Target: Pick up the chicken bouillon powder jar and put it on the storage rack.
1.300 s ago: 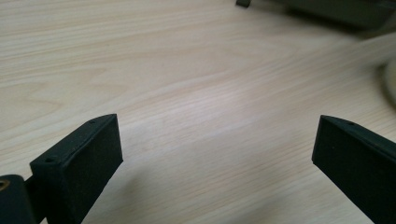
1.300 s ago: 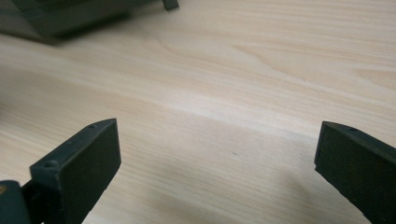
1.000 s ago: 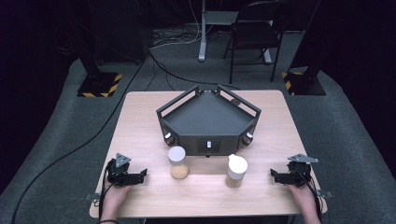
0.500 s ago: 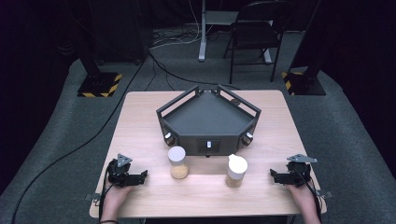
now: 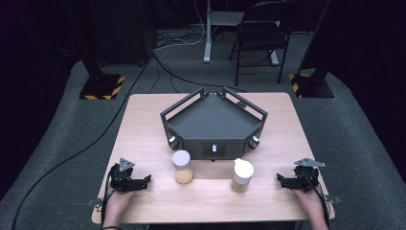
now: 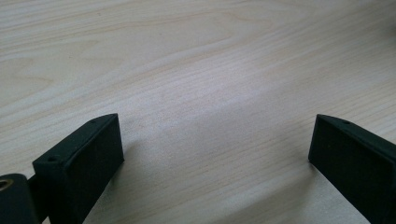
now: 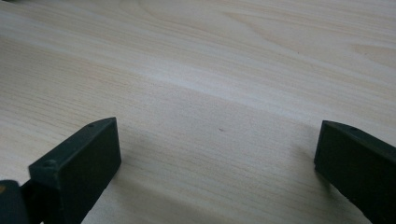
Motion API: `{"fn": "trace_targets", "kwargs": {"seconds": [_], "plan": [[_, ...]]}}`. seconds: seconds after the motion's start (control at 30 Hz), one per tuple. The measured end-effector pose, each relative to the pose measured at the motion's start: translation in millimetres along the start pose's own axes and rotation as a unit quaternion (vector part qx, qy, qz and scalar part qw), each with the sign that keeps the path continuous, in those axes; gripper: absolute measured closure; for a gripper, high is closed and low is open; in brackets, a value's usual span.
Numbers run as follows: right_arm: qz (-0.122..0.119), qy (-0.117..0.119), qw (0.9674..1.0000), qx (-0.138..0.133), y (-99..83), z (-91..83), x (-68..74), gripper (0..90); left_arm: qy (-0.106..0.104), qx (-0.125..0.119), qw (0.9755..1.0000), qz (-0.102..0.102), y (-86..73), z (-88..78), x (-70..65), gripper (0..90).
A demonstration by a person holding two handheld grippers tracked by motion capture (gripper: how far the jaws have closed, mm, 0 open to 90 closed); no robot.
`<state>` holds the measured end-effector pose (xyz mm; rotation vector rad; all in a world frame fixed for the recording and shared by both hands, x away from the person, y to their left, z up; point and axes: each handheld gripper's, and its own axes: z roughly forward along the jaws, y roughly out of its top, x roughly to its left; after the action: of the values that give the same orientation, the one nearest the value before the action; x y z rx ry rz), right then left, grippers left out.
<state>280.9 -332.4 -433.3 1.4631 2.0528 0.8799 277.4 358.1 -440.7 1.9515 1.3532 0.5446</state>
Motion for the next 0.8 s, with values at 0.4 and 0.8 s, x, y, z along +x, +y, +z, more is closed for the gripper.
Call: {"fn": "trace_targets", "kwargs": {"seconds": [0.4,0.8], "plan": [[0.0,0.0,1.0,0.0,0.0,0.0,-0.1,0.0,-0.024,-0.07,0.9972,-0.013,-5.3,-21.6,3.1,3.7],[0.0,0.0,1.0,0.0,0.0,0.0,-0.1,0.0,-0.055,-0.126,0.9905,-0.005,2.2,-44.0,-7.4,4.2]]}}
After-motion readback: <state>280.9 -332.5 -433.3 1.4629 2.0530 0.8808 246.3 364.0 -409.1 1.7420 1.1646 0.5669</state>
